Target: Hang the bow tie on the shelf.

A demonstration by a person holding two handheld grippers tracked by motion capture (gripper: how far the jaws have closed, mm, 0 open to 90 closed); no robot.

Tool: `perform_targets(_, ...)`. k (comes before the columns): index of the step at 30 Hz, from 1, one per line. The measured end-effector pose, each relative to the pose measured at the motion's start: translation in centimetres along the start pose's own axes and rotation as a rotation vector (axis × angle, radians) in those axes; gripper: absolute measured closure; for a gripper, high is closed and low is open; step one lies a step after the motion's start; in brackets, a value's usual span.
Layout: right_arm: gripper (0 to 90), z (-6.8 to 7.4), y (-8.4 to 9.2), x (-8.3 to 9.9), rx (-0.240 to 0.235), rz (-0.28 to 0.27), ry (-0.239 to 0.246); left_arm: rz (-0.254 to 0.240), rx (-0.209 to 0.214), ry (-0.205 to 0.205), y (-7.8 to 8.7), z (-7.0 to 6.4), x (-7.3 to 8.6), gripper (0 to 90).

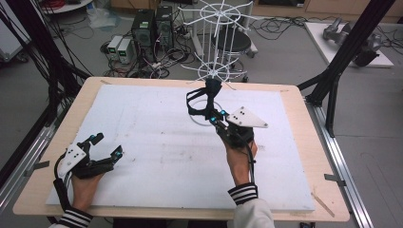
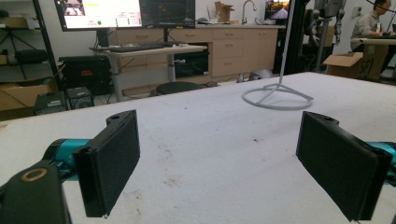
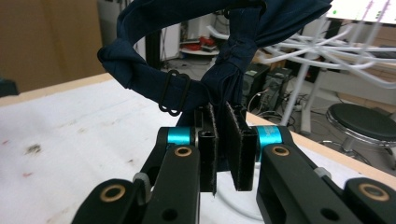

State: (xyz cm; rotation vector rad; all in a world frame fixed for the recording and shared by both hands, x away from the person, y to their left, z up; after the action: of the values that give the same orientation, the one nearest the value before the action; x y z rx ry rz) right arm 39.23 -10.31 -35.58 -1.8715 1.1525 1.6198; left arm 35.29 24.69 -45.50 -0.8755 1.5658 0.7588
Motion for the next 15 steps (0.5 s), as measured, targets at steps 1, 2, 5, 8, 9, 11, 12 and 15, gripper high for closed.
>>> perform_targets(1, 83.8, -0.2, 0.0, 0.0, 0.005, 0.0, -0.008, 0.001, 0.0, -0.001, 0.0, 0.0, 0.0, 13.9)
perform_targets(2, 83.7, -0.5, 0.1, 0.0, 0.017, -0.003, -0.01, 0.0, 0.0, -0.001, 0.0, 0.0, 0.0, 13.9)
perform_targets(5, 83.7, -0.8, 0.0, 0.1, 0.029, 0.0, -0.004, 0.0, 0.0, 0.0, 0.0, 0.0, 0.0, 13.9)
perform_targets(8, 83.7, -1.4, -0.1, 0.4, 0.042, 0.006, -0.02, 0.0, 0.0, 0.0, 0.0, 0.0, 0.0, 13.9)
perform_targets(9, 83.7, -1.5, -0.1, 0.4, 0.045, 0.007, -0.023, 0.001, 0.0, 0.0, 0.0, 0.0, 0.0, 13.9)
perform_targets(11, 83.7, -1.7, -0.2, 0.5, 0.049, 0.009, -0.025, 0.0, 0.0, 0.0, 0.0, 0.0, 0.0, 13.9)
perform_targets(12, 83.7, -2.0, -0.3, 0.6, 0.051, 0.013, -0.038, 0.001, 0.0, 0.0, 0.0, 0.0, 0.0, 14.0)
perform_targets(15, 83.7, -2.4, -0.7, 1.0, 0.057, 0.021, -0.048, 0.001, 0.0, 0.0, 0.0, 0.0, 0.0, 13.9)
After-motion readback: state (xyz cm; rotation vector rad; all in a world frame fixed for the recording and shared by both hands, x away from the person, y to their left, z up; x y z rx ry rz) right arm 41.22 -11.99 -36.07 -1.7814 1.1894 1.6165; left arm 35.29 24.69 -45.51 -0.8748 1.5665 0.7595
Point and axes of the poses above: each handheld gripper's, and its own axes: y roughly backward along the jaws, x roughly out of its underside, z roughly to its left, the point moved 9 cm from there along -y, roughly forward along the jaws, and after that the axes turned 10 degrees about y, right-handed, at the moved point
